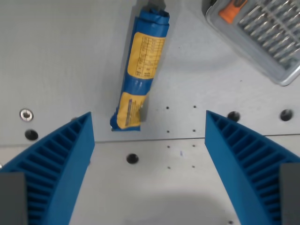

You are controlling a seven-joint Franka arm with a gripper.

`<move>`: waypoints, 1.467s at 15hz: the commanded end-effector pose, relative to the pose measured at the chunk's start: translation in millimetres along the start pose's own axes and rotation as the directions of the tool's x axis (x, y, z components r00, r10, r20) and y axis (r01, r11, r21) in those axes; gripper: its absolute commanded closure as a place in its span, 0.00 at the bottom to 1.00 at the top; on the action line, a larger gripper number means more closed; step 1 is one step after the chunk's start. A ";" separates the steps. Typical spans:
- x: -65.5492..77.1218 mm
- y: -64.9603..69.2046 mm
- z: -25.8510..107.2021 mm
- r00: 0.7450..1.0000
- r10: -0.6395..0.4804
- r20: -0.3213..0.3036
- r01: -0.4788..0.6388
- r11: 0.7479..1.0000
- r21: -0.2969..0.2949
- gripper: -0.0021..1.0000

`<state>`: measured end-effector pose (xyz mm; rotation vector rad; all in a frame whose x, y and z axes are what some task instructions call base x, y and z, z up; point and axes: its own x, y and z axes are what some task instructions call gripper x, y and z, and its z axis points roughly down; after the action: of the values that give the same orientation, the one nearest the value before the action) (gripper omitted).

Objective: Move above the blue bag

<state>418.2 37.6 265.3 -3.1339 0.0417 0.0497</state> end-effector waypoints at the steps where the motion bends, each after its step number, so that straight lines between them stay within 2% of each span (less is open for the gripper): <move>1: -2.1 -6.5 14.4 0.975 0.209 -0.073 -0.208 0.978 0.024 0.00; 7: -4.3 -11.9 44.6 0.952 0.299 -0.070 -0.297 0.954 0.034 0.00; 13: -6.5 -15.3 74.9 0.938 0.339 -0.072 -0.336 0.941 0.047 0.00; 22: -8.8 -18.9 117.0 0.939 0.337 -0.071 -0.335 0.941 0.046 0.00</move>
<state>411.6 53.6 152.4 -3.0985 0.4654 0.0676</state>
